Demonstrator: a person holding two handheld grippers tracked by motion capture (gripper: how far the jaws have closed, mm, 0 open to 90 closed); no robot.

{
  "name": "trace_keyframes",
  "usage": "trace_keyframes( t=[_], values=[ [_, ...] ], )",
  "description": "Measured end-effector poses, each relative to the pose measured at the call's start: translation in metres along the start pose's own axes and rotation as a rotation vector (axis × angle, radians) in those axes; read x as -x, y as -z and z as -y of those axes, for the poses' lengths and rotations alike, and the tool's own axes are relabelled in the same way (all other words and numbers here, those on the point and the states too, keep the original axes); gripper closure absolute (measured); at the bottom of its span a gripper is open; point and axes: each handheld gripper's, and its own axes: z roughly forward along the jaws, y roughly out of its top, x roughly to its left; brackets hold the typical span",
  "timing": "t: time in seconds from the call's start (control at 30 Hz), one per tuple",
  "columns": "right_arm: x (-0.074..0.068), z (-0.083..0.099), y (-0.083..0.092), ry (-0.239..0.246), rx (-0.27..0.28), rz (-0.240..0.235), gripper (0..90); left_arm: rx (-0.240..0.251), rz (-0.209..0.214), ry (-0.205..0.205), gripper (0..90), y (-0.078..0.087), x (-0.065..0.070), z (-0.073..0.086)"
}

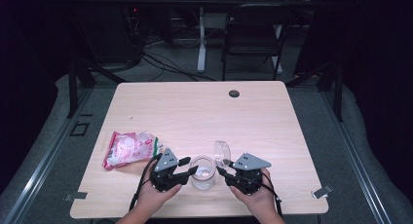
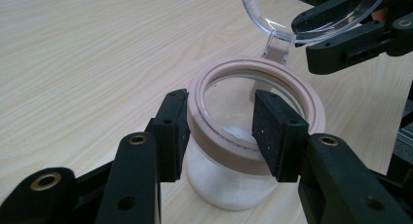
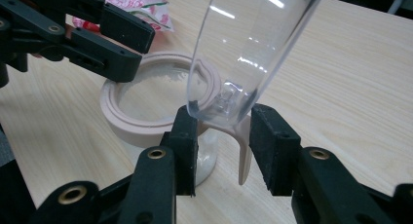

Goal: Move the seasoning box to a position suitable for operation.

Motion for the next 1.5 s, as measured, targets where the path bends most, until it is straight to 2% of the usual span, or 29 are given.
trace_keyframes(
  t=[0.37, 0.57, 0.9, 1.07, 1.5],
  values=[
    [0.005, 0.001, -0.008, -0.001, -0.017, 0.000, 68.2, 0.022, -0.027, 0.002, 55.7, 0.006, -0.004, 0.002],
    [0.015, 0.000, -0.012, -0.040, -0.007, -0.016, 71.2, 0.039, -0.050, 0.020, 55.6, 0.014, -0.009, 0.004],
    [0.035, -0.004, -0.019, -0.117, 0.011, -0.027, 72.1, 0.034, -0.086, 0.042, 55.3, 0.023, -0.013, 0.011],
    [0.040, -0.006, -0.023, -0.132, 0.012, -0.035, 72.3, 0.036, -0.109, 0.049, 55.3, 0.028, -0.016, 0.014],
    [0.046, -0.010, -0.031, -0.149, 0.008, -0.038, 71.7, 0.037, -0.128, 0.064, 55.0, 0.032, -0.018, 0.017]
  ],
)
